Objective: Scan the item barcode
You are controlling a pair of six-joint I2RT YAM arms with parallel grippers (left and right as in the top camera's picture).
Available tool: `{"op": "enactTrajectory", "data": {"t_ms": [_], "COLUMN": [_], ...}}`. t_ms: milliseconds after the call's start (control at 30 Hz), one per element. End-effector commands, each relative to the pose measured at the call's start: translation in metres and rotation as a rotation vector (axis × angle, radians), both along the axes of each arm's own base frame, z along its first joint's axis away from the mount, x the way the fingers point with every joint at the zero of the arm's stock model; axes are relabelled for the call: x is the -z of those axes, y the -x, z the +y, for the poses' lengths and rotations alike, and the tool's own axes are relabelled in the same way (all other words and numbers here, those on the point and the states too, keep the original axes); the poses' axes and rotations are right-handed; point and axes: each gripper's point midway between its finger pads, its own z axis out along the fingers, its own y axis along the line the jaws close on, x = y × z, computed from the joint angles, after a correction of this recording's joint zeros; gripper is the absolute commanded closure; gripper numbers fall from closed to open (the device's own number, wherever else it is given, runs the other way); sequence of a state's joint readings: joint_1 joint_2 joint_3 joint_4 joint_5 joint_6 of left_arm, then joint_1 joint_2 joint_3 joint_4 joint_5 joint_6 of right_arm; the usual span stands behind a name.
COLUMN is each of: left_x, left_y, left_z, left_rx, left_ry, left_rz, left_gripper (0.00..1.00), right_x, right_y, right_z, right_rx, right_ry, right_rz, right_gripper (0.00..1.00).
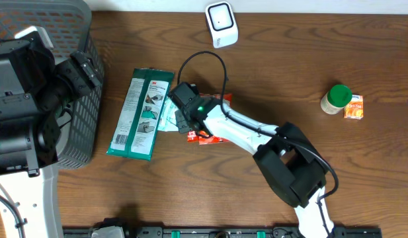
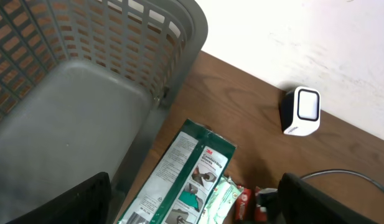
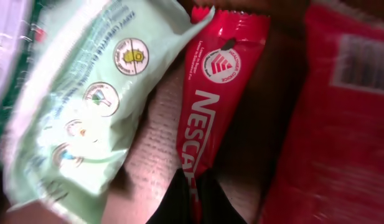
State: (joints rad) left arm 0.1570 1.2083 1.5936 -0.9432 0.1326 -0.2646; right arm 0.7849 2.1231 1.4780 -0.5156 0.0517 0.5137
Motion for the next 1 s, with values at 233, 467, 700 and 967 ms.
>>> {"op": "enactTrajectory", "data": {"t_ms": [233,467,700,967], "left_x": [0.000,0.000,0.000,0.000], "left_y": [0.000,0.000,0.000,0.000], "left_z": [0.000,0.000,0.000,0.000], "left_rx": [0.006,0.006,0.006,0.006], "left_ry": [-0.003,-0.003,-0.003,-0.003], "left_rz": [0.002,0.002,0.002,0.002], "left_gripper": [0.15,0.15,0.15,0.15], "right_x": [-0.137,-0.091,-0.030,-0.023], "right_y": [-0.029,-0.012,-0.011,-0.019], "right_z": [-0.079,-0.163,-0.189,-0.194], "right_rx": [-0.022,-0.040,-0.027,-0.008], "right_ry": [-0.146,0.133,0.277,0.289], "right_rz": [-0.066,0.089,0.109,0.077], "right_gripper": [0.99,0.99,0.99,0.52]}}
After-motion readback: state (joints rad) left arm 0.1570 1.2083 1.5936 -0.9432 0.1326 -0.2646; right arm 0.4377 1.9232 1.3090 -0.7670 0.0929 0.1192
